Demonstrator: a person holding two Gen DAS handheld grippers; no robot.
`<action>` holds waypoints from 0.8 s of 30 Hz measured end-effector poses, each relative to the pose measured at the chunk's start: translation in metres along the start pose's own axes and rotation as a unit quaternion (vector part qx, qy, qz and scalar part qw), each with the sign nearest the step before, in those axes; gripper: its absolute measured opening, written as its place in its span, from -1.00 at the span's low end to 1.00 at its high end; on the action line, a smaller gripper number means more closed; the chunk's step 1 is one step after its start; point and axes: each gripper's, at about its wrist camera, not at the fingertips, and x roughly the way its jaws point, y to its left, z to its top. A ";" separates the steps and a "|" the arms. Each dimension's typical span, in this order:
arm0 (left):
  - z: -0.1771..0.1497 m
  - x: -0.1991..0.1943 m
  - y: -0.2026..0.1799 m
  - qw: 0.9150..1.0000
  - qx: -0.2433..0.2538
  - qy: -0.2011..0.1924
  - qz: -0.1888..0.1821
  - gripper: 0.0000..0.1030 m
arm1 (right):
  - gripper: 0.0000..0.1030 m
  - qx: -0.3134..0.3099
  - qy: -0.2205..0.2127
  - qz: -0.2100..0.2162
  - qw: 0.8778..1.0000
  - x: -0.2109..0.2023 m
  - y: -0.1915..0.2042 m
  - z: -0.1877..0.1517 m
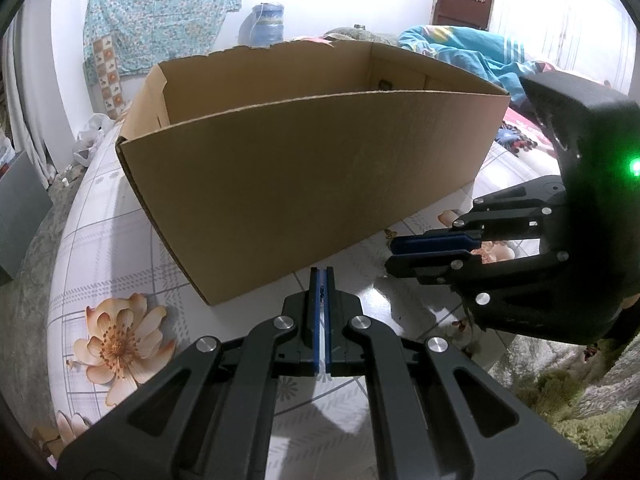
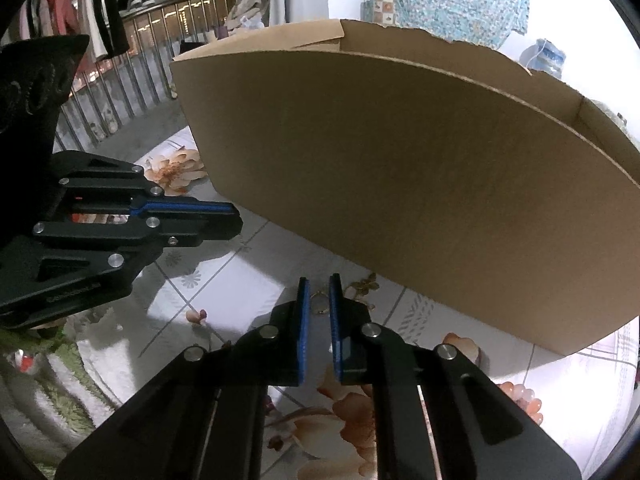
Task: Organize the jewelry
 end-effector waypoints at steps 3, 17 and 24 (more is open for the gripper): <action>0.000 0.000 0.000 1.000 0.000 0.000 0.000 -0.99 | -0.81 -0.001 -0.006 -0.001 1.000 -0.005 0.000 -0.001; 0.026 -0.051 -0.022 0.998 0.011 -0.058 -0.023 -0.99 | -0.81 0.031 -0.081 0.023 0.996 -0.070 -0.005 -0.002; 0.076 -0.097 -0.021 0.989 0.024 -0.119 -0.080 -0.99 | -0.81 0.042 -0.162 0.070 0.983 -0.125 -0.029 0.033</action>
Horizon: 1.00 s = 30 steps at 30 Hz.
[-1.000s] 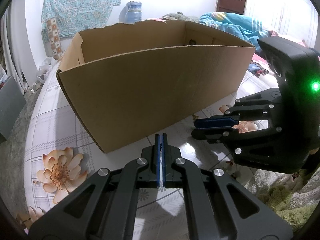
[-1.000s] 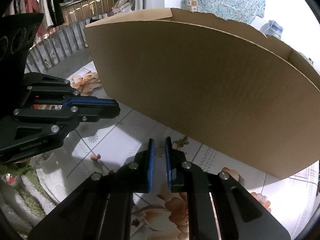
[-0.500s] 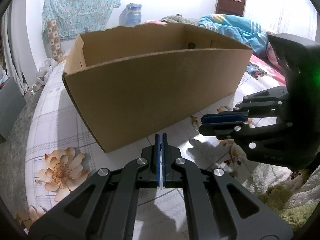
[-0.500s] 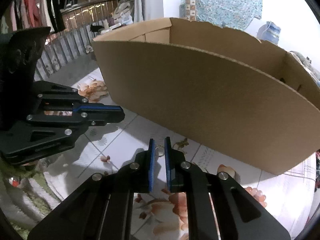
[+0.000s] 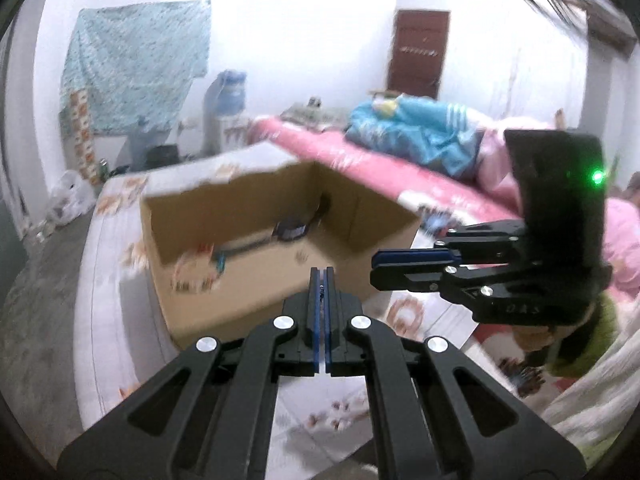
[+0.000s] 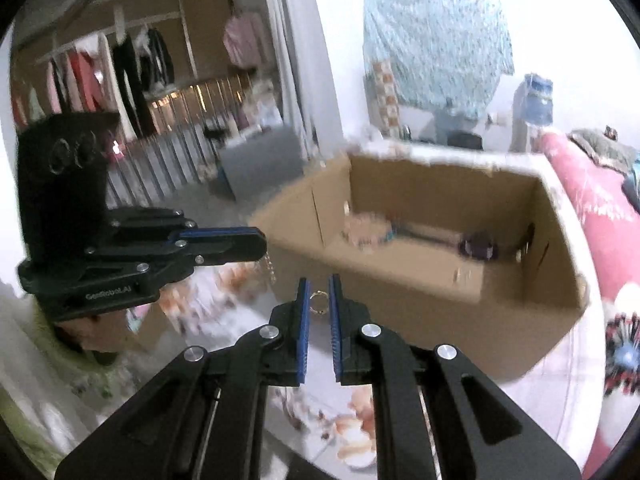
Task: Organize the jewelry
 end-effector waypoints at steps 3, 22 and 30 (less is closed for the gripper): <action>0.033 0.012 0.013 0.999 -0.010 0.014 -0.029 -0.99 | -0.81 0.009 -0.008 0.027 1.000 0.001 -0.022 0.031; 0.047 0.173 0.100 0.965 -0.136 0.223 0.008 -0.95 | -0.79 0.109 0.233 0.019 0.966 0.167 -0.134 0.071; 0.046 0.176 0.105 0.963 -0.148 0.225 0.014 -0.78 | -0.79 0.145 0.221 0.028 0.964 0.163 -0.149 0.074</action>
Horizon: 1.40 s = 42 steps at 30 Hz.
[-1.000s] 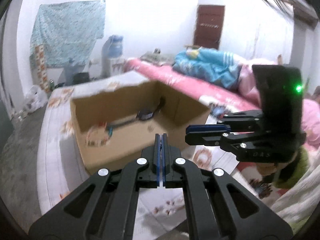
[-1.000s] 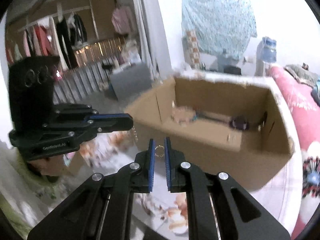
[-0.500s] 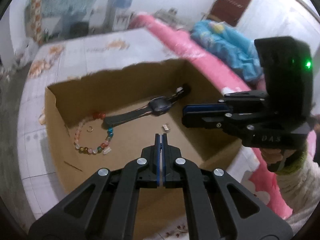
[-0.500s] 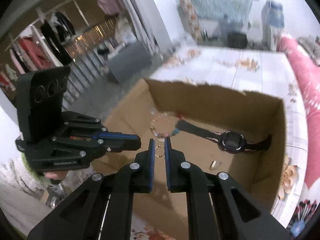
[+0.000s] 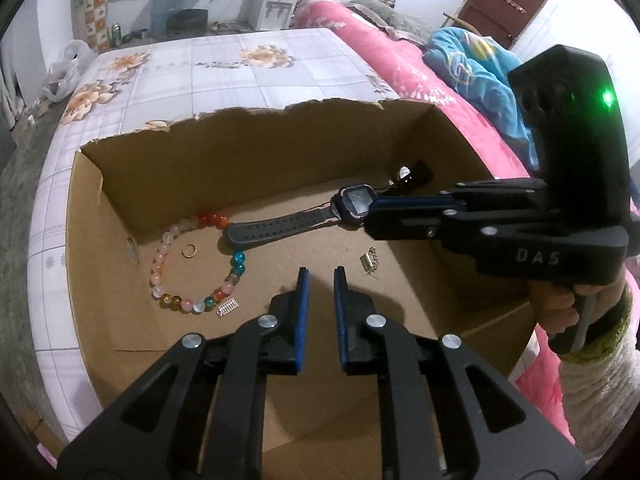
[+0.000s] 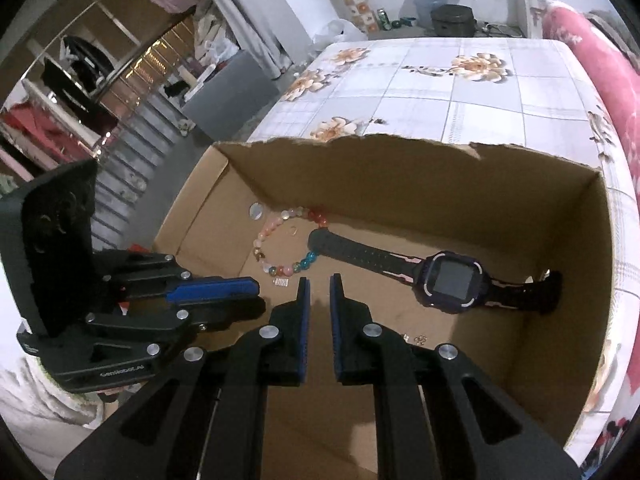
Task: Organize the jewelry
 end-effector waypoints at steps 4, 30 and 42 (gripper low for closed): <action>0.002 0.000 0.002 1.000 -0.003 -0.003 0.000 -0.77 | -0.79 0.004 -0.010 -0.002 1.000 -0.006 -0.002 -0.001; -0.161 -0.129 -0.035 0.971 0.103 -0.194 -0.095 0.51 | -0.12 -0.036 -0.201 0.136 0.969 -0.127 0.046 -0.197; -0.173 -0.026 -0.053 0.978 0.152 -0.115 0.088 0.52 | -0.44 0.103 -0.149 0.071 0.981 -0.036 0.018 -0.199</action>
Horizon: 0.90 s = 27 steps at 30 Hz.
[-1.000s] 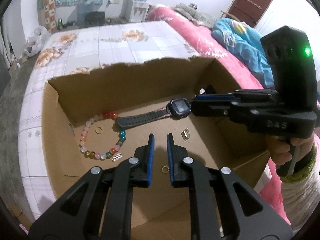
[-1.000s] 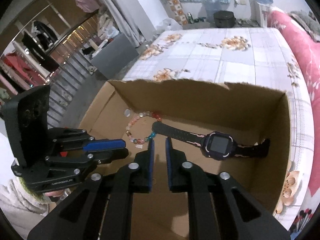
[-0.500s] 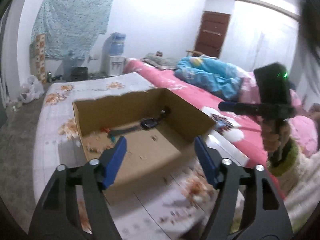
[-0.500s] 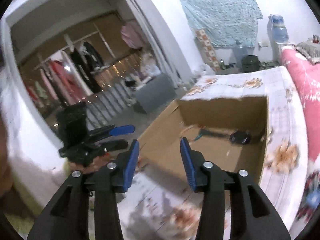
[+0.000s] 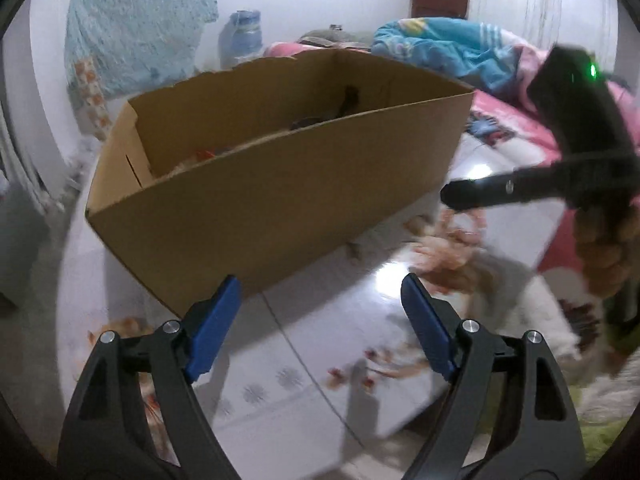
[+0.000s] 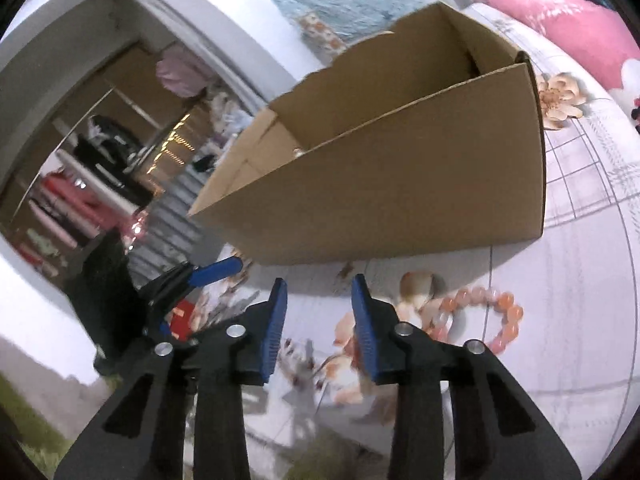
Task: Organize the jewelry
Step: 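Move both grippers back from the box to the table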
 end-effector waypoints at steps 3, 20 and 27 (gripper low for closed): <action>0.007 0.000 0.010 1.000 -0.020 -0.011 -0.003 0.49 | -0.45 0.002 -0.014 0.004 1.000 0.005 0.000 0.016; 0.001 0.020 -0.005 0.999 -0.024 0.007 -0.042 0.20 | -0.45 -0.003 -0.022 -0.001 1.000 0.015 -0.008 0.000; -0.001 0.043 -0.028 0.998 0.008 0.046 -0.042 -0.30 | -0.45 0.006 -0.026 -0.006 1.000 0.013 -0.015 -0.007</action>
